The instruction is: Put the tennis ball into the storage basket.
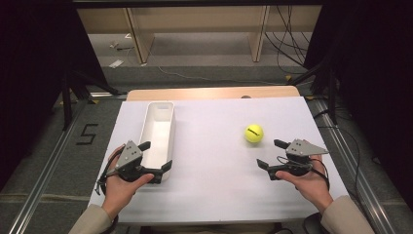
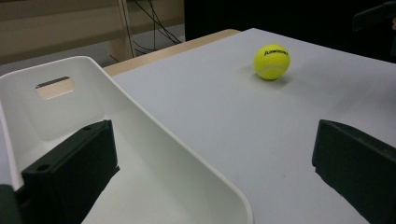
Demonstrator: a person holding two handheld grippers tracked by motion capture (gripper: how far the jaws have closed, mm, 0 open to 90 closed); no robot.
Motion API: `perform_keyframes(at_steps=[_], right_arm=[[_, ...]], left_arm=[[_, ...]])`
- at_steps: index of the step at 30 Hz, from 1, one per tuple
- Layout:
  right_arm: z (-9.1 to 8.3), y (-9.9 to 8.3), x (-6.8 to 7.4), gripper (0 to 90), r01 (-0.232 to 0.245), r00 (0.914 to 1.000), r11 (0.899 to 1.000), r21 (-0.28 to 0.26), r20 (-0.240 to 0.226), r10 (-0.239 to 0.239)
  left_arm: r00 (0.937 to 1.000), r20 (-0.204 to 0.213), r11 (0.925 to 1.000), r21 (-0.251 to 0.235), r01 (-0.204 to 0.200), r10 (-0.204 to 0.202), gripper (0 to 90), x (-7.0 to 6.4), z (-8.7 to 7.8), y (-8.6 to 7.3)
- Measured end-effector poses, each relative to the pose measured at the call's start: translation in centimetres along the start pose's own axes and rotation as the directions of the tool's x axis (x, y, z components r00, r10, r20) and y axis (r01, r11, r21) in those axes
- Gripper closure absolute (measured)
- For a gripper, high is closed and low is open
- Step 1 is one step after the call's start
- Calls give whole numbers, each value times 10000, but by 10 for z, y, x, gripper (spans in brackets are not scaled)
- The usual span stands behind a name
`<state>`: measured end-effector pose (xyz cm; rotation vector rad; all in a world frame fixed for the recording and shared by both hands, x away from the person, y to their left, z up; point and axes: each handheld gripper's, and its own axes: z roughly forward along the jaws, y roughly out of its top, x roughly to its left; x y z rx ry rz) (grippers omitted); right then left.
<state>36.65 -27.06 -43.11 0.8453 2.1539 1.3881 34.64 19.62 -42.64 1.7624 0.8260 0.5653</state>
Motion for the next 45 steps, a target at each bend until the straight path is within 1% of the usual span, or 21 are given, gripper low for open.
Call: perform_keyframes(at_steps=[7,9,20,21,24,27,33,34,36,45], right_arm=[[1,0,0,66,-48,10000,10000,-26,82,48],[1,1,-2,65,-7,9999,10000,48,144,6],[11,3,-10,56,-186,9990,9998,94,397,182],[14,3,-11,53,-272,9986,9996,112,450,267],[18,4,-14,49,-264,9985,9995,177,492,255],[26,6,-21,40,-259,9974,9992,312,681,237],[42,8,-32,34,-369,9956,9979,530,876,322],[42,8,-32,34,-369,9956,9979,530,876,322],[51,9,-35,28,-372,9952,9971,661,932,310],[71,11,-42,20,-373,9938,9945,975,1076,267]], left_arm=[[10000,-12,10000,-13,17,-17,0,0,-1,0],[10000,-32,10000,-35,24,-24,0,0,-1,0],[10000,-72,10000,-54,42,-43,0,1,-1,0],[10000,-72,10000,-55,47,-48,0,1,-1,0],[10000,-79,10000,-65,42,-42,0,1,-1,0],[10000,-83,10000,-81,28,-29,0,1,-1,0],[9999,-125,10000,-64,40,-41,0,2,-1,0],[9999,-125,10000,-64,40,-41,0,2,-1,0],[9999,-139,10000,-72,42,-43,0,2,-1,0],[9999,-146,10000,-84,42,-44,0,2,-2,1]])
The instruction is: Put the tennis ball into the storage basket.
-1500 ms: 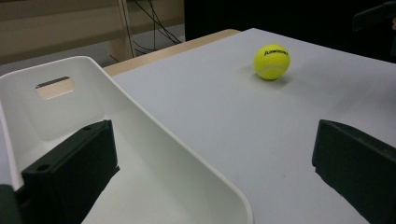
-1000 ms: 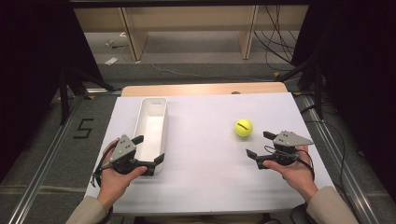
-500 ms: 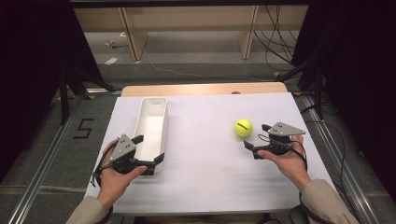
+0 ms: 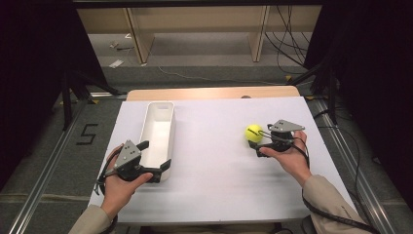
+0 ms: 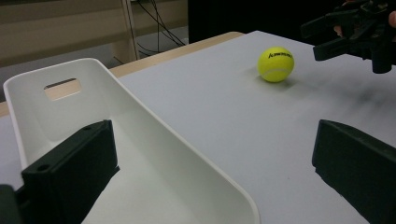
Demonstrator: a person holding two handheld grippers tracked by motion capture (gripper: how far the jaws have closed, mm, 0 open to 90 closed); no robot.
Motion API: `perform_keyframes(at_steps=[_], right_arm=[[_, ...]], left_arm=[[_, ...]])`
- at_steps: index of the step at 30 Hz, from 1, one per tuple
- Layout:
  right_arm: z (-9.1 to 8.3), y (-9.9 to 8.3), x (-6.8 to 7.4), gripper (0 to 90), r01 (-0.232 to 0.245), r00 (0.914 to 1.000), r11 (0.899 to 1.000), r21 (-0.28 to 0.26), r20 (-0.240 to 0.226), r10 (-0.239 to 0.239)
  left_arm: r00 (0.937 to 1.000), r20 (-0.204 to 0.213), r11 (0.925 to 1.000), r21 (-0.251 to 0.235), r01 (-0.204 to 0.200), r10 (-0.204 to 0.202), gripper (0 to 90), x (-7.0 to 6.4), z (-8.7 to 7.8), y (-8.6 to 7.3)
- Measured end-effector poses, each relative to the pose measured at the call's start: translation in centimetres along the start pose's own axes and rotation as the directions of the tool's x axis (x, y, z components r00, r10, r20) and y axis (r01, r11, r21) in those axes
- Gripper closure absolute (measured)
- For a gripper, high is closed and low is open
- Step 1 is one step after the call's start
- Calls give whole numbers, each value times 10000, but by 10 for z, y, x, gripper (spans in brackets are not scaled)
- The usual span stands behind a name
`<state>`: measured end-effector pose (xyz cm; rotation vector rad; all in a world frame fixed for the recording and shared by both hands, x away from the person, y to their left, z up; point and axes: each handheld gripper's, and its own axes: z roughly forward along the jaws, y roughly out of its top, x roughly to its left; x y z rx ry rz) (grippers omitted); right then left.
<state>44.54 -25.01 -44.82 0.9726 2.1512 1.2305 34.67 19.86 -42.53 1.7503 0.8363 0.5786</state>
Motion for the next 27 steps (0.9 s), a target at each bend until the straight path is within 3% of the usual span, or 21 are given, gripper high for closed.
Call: perform_keyframes(at_steps=[27], right_arm=[[22,0,-10,17,-161,9996,9993,348,233,153]], left_arm=[[10000,-28,10000,-33,18,-18,0,0,0,0]])
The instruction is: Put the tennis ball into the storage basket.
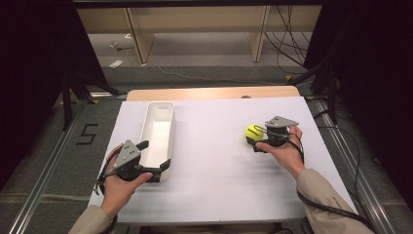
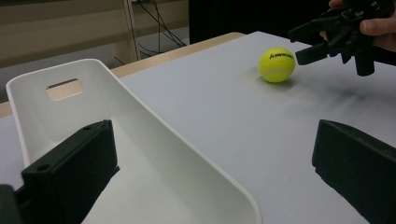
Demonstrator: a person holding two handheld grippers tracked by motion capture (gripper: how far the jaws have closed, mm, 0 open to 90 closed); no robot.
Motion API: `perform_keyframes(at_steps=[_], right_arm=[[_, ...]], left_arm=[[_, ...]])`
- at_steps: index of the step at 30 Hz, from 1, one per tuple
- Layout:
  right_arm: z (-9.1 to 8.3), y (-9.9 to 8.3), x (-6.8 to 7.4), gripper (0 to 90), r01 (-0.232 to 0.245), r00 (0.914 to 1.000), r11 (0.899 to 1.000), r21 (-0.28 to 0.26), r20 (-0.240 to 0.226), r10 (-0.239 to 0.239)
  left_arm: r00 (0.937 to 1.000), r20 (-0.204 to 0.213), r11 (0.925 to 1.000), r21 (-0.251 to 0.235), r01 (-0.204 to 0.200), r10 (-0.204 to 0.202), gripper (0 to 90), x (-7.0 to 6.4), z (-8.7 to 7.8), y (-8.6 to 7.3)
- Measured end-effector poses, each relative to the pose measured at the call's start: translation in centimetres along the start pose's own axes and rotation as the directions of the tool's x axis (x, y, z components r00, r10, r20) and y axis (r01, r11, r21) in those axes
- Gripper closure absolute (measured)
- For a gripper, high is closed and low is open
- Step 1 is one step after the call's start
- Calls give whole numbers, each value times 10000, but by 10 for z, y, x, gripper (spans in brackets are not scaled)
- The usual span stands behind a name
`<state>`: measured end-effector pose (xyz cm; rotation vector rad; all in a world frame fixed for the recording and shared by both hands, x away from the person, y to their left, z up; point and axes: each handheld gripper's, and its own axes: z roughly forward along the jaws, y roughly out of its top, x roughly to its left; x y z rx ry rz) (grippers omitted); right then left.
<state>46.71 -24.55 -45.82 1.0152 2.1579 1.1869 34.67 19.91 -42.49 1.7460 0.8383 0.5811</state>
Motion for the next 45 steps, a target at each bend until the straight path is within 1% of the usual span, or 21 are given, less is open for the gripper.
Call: perform_keyframes(at_steps=[18,29,36,45], right_arm=[[25,-2,-5,19,19,9999,9988,494,100,-24],[32,-3,-6,26,-15,10000,9977,676,90,9],[33,-4,-7,35,-27,9999,9973,735,108,19],[34,-6,-7,69,48,9999,9962,872,156,-62]], left_arm=[[10000,10,10000,-36,6,-6,0,0,0,0],[10000,1,10000,-50,8,-8,0,1,0,0],[10000,9,10000,-62,11,-10,0,1,-1,0],[10000,-7,10000,-77,7,-7,0,1,-1,0]])
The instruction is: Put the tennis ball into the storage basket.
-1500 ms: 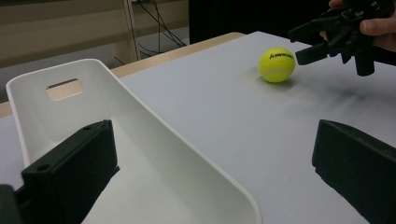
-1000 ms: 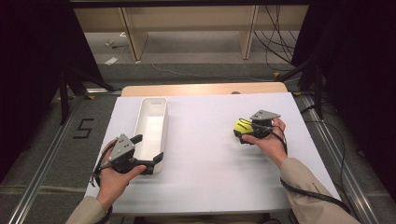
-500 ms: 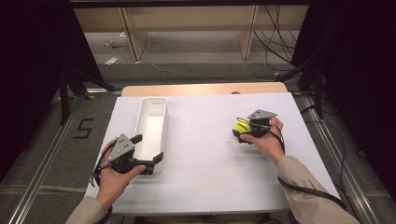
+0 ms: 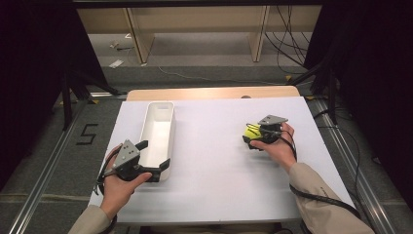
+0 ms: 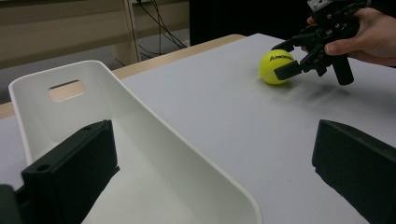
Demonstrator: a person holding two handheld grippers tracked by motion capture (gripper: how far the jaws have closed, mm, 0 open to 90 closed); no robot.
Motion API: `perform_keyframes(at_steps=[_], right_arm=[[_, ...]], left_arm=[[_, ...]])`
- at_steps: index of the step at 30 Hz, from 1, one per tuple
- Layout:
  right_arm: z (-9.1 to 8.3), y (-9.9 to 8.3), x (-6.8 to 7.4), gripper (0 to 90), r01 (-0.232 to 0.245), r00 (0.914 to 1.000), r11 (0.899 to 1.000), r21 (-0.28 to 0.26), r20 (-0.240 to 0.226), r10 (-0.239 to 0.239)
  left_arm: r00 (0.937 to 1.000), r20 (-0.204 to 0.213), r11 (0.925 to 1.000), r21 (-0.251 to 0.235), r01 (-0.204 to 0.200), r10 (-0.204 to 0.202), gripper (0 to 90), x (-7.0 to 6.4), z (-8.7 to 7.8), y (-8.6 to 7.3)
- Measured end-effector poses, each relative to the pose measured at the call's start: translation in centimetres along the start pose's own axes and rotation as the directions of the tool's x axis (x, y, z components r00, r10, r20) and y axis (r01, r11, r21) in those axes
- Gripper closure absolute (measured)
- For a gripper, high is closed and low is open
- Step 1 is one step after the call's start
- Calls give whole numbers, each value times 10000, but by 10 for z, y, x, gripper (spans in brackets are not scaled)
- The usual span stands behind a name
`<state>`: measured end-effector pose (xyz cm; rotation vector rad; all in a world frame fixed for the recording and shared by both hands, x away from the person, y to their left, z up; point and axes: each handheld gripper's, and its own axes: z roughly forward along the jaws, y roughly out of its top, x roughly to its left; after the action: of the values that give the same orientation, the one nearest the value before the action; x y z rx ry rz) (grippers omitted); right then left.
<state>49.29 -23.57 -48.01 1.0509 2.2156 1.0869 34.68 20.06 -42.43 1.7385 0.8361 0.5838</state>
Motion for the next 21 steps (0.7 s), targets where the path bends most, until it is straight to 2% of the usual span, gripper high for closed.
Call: perform_keyframes(at_steps=[9,16,21], right_arm=[[2,-1,0,98,31,10000,9999,110,71,-32],[3,-2,0,158,-72,9999,9999,146,99,70],[4,-1,1,226,70,9998,9999,114,184,-73]], left_arm=[[10000,13,10000,4,-7,7,0,0,0,0],[10000,12,10000,-8,1,-1,0,0,0,0],[10000,3,10000,-29,30,-30,0,1,0,0]])
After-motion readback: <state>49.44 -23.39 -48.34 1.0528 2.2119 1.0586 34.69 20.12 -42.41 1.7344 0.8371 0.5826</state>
